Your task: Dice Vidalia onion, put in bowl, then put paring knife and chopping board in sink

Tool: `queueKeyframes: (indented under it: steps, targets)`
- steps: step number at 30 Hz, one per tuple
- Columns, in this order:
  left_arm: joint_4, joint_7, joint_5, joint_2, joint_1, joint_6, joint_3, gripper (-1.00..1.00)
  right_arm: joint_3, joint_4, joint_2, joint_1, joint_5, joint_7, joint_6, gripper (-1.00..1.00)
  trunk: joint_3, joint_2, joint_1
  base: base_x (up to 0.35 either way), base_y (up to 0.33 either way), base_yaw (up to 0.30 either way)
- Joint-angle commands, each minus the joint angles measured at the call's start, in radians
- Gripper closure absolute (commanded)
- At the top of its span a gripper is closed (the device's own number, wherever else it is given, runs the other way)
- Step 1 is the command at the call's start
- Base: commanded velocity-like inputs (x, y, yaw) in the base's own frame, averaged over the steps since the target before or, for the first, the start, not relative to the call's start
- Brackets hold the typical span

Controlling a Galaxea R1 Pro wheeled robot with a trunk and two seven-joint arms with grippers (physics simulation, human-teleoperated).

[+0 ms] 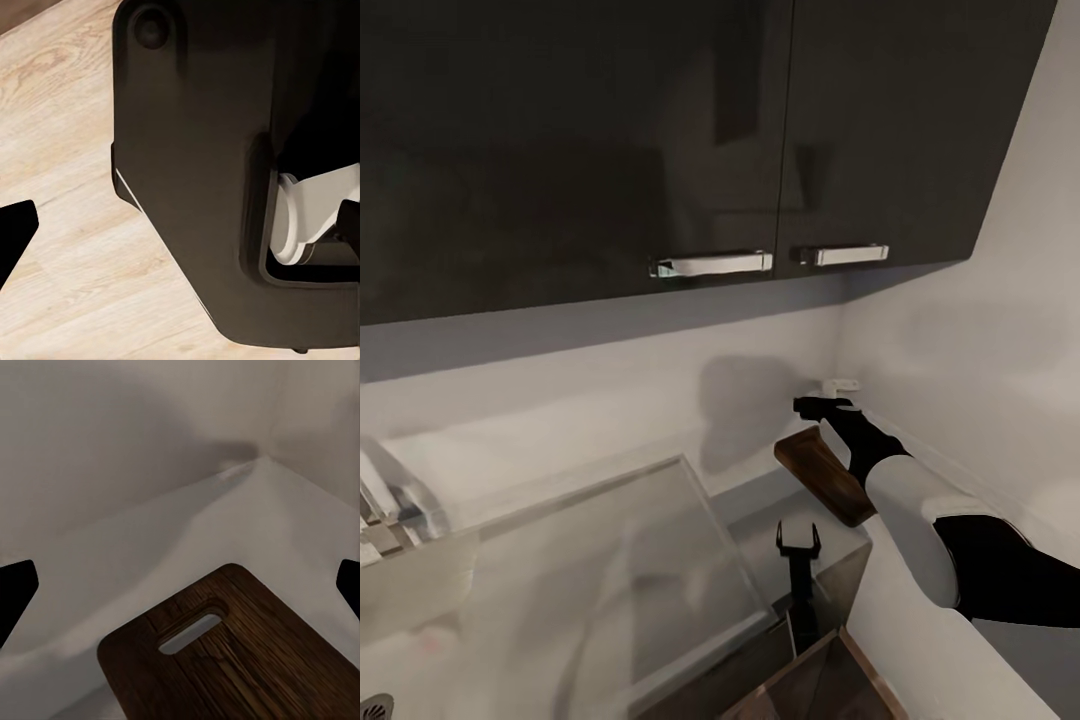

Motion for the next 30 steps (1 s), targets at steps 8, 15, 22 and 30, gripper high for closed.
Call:
queueKeyframes:
  steps: [8,15,22,30]
  targets:
    - [-0.001,0.000,0.001,0.000,0.000,-0.001,0.001,-1.00,0.005,-0.003,-0.002,-0.001,-0.008,-0.005,0.005,-1.00,-0.015,-0.002,0.000,0.000,0.000,0.000]
    - [-0.001,0.000,0.001,-0.001,0.000,-0.001,0.002,-1.00,0.005,-0.003,-0.002,-0.001,-0.008,-0.005,0.005,-1.00,-0.026,-0.002,0.000,0.000,0.000,0.000]
    - [-0.001,-0.001,0.001,-0.001,0.000,-0.001,0.002,-1.00,0.005,-0.003,-0.002,-0.001,-0.008,-0.005,0.005,-1.00,-0.038,-0.002,0.000,0.000,0.000,0.000]
    - [-0.002,0.000,0.001,-0.001,0.000,-0.001,0.002,-1.00,0.004,-0.006,-0.002,-0.001,-0.008,-0.006,0.005,-1.00,-0.051,-0.002,0.000,0.000,0.000,0.000]
